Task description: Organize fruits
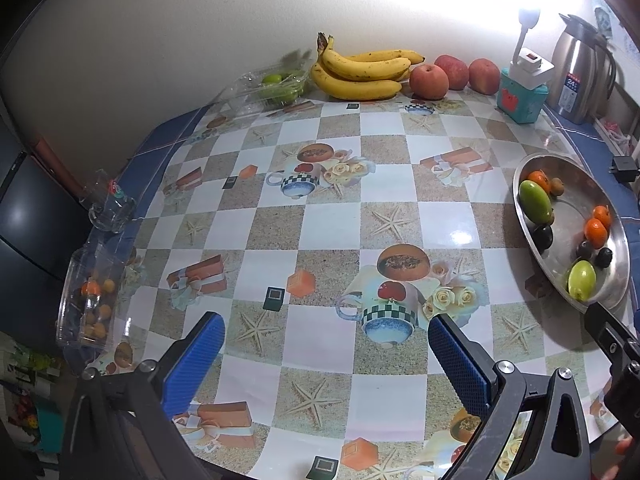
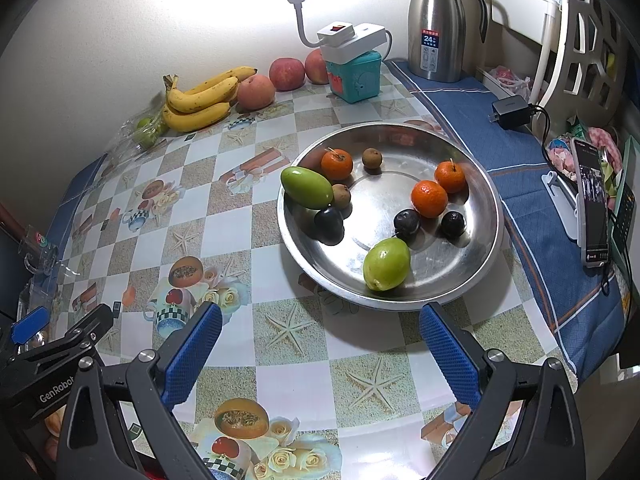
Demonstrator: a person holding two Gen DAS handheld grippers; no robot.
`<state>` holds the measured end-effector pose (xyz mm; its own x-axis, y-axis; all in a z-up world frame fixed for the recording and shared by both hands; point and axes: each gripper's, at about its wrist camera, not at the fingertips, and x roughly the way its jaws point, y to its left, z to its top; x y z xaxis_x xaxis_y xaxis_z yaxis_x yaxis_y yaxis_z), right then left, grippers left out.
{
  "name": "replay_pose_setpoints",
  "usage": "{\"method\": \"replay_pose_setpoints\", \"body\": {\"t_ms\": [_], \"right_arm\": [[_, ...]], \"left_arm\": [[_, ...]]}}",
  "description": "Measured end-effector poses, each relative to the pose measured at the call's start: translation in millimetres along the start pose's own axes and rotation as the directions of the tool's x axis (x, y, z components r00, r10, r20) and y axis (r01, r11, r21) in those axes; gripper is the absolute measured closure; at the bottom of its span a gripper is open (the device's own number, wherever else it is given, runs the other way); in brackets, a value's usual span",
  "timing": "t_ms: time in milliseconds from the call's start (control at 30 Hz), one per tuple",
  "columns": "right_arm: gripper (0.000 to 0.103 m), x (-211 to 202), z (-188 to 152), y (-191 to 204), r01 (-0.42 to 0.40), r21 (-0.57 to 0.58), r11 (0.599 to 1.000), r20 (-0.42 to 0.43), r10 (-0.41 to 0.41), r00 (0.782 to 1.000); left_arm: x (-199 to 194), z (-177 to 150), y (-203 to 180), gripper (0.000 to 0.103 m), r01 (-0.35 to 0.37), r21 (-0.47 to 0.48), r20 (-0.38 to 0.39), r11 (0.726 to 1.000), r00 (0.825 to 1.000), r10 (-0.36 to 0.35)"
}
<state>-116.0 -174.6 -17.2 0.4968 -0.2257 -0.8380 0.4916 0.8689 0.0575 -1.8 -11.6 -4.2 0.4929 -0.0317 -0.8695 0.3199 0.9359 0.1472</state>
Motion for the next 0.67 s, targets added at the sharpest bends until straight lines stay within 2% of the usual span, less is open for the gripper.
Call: {"method": "replay_pose_setpoints", "body": {"t_ms": [667], "right_arm": [[0.004,2.4,-1.4,-0.1,0.001,0.010,1.000,-0.012,-0.001,1.000]], "left_arm": [[-2.8,-0.6,1.1,0.000,-0.029,-0.002,0.017,1.000,0.999,0.029]]}}
